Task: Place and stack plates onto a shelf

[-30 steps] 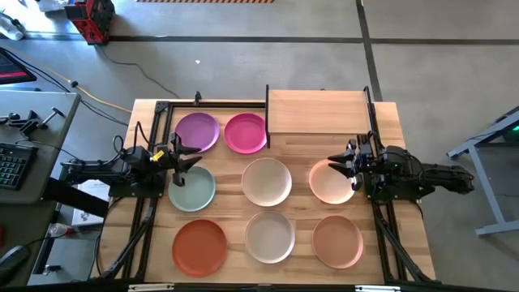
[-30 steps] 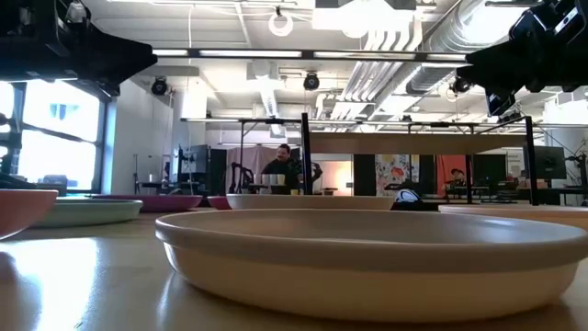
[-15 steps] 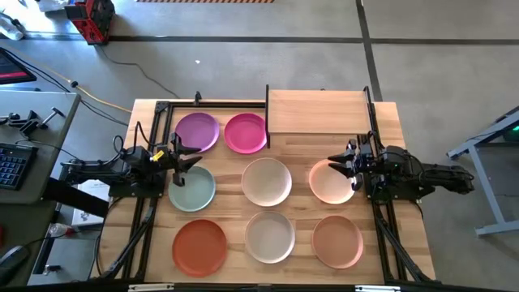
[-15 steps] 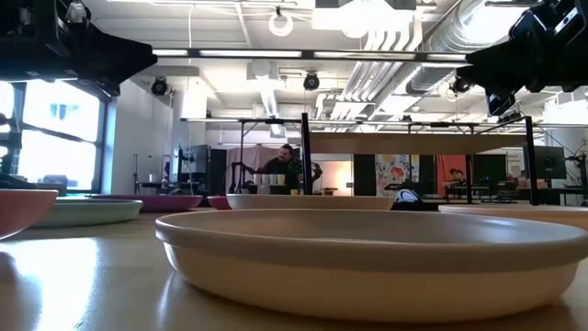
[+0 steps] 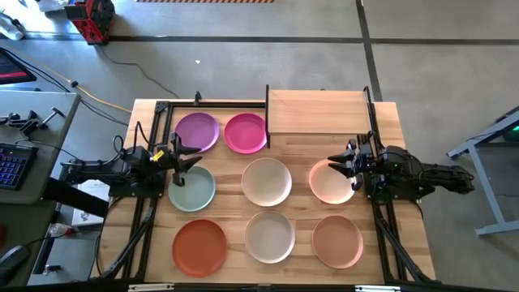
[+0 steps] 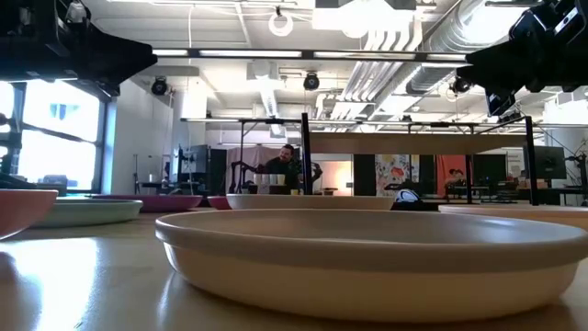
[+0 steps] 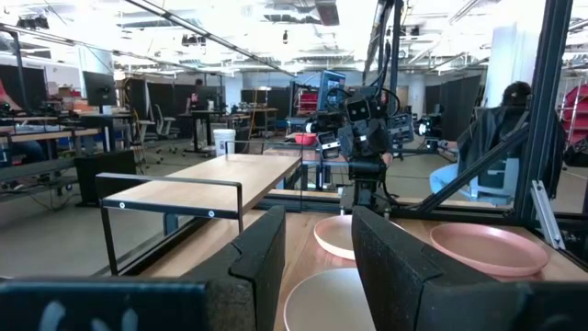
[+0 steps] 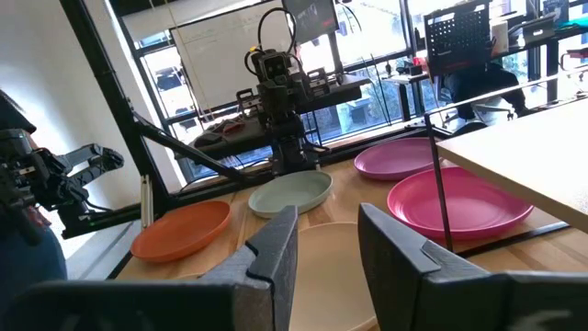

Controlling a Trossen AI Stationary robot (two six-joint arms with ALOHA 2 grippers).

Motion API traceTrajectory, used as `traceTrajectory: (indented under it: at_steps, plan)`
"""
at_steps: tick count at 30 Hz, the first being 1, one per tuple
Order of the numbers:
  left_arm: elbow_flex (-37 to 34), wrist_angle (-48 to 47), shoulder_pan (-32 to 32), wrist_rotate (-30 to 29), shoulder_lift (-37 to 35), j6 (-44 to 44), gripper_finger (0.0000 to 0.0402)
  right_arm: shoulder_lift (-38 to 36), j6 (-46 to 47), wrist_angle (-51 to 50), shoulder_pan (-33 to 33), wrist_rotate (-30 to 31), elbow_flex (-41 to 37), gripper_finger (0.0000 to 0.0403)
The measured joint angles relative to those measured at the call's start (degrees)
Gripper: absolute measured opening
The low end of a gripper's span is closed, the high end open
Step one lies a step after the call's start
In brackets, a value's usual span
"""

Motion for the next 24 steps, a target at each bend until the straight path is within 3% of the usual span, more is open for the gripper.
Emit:
traceTrajectory:
  at_steps: [15,24]
  plan:
    - [0.0,0.0,0.0,0.0,0.0,-0.3,0.0117,0.0,0.0,0.0,0.0,0.0,0.0,0.0099]
    - [0.0,0.0,0.0,-2.2,0.0,-7.4,0.0117,0.0,0.0,0.0,0.0,0.0,0.0,0.0099]
